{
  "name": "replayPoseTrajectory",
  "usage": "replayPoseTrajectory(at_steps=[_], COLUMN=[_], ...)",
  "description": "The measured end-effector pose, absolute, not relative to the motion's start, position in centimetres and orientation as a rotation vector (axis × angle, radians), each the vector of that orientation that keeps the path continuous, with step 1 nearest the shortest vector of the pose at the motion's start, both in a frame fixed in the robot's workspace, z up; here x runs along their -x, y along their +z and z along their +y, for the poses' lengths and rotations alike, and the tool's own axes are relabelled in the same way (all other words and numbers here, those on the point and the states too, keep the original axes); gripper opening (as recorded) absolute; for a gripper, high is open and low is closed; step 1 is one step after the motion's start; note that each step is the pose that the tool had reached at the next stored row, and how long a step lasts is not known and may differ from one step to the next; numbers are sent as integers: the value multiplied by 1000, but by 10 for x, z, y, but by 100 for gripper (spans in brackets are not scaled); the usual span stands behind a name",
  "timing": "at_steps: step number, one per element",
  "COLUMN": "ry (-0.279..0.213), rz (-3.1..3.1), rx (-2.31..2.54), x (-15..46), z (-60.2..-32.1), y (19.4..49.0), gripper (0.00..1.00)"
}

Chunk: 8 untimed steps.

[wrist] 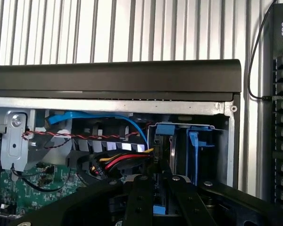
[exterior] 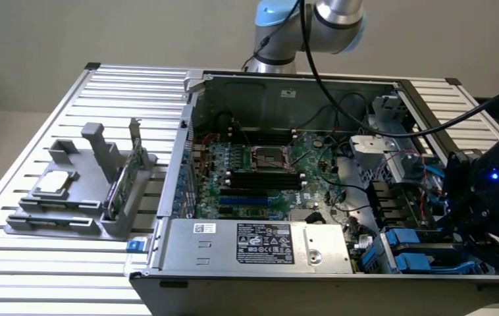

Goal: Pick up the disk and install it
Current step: 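Insert the first disk wire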

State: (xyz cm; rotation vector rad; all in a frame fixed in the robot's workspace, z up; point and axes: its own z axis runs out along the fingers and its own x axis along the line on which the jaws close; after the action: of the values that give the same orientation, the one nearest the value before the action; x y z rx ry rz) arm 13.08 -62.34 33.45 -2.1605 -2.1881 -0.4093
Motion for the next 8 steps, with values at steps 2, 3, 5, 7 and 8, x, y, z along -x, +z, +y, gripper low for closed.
replayPoseTrajectory(at_steps=[2, 3, 5, 7, 8], ry=[-408, -407, -406, -404, -404], rz=[-2184, -2182, -2180, -2179, -2179], rx=[2168, 2171, 2176, 2178, 2179], x=[-130, -130, -130, -130, -130], z=[-623, -623, -622, -622, -622], y=[335, 335, 334, 334, 334], gripper=[18, 18, 18, 18, 18])
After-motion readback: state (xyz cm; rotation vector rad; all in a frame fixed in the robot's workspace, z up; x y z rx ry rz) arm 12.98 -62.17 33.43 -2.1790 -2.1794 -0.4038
